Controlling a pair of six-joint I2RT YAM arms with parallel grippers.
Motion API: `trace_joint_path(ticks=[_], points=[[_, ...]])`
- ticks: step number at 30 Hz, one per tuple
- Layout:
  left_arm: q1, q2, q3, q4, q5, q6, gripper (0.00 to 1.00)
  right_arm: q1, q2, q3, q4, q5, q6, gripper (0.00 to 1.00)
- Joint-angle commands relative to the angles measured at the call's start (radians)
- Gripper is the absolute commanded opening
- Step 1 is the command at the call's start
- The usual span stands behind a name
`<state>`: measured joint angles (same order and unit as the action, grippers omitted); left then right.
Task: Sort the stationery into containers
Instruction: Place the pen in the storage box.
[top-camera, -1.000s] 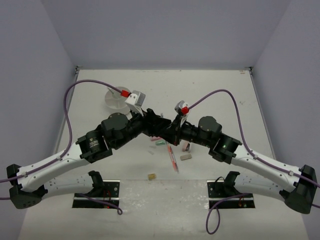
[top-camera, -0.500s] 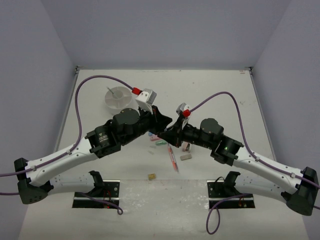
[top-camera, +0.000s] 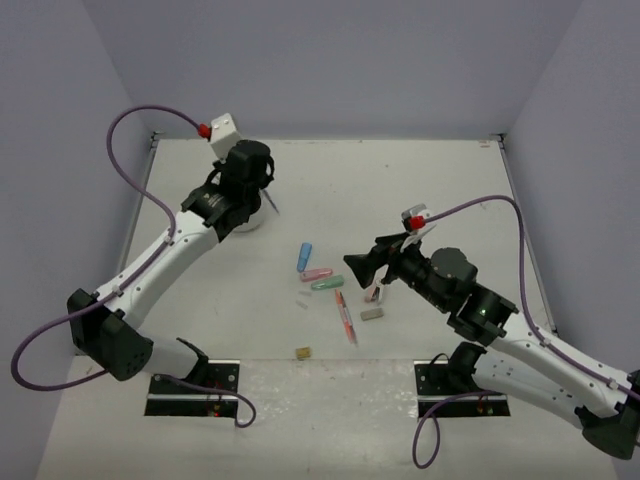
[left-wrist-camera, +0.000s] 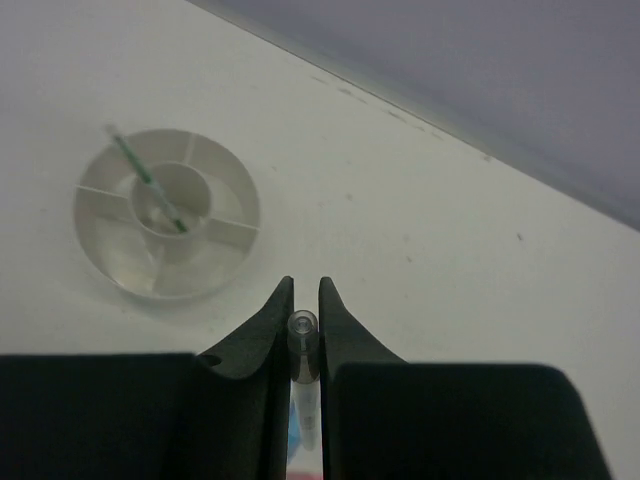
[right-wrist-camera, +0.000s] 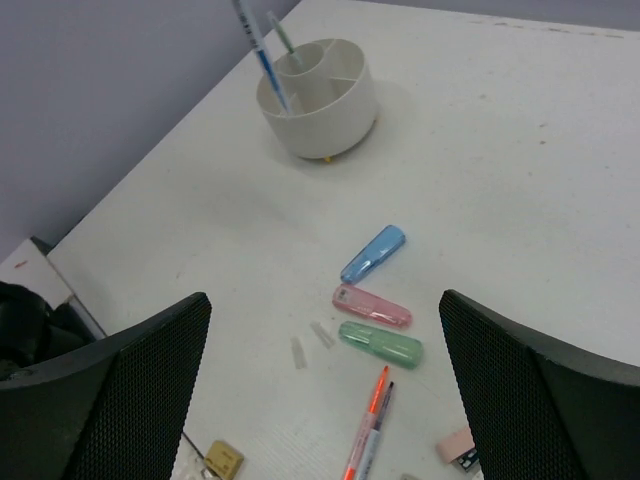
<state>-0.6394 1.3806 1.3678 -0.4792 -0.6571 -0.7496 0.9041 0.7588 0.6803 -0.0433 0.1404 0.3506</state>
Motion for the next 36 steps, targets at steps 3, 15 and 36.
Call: trace_joint_path(ticks=[3, 15, 36], points=[[0.226, 0.060, -0.012, 0.157, -0.183, -0.008, 0.00, -0.023, -0.108, -0.056, -0.027, 0.094, 0.004, 0.99], [0.386, 0.199, -0.096, 0.633, -0.079, 0.252, 0.00, -0.036, -0.209, -0.160, 0.010, 0.123, -0.004, 0.99], [0.400, 0.237, -0.218, 0.586, -0.046, 0.158, 0.47, -0.036, -0.203, -0.167, 0.010, 0.078, 0.001, 0.99]])
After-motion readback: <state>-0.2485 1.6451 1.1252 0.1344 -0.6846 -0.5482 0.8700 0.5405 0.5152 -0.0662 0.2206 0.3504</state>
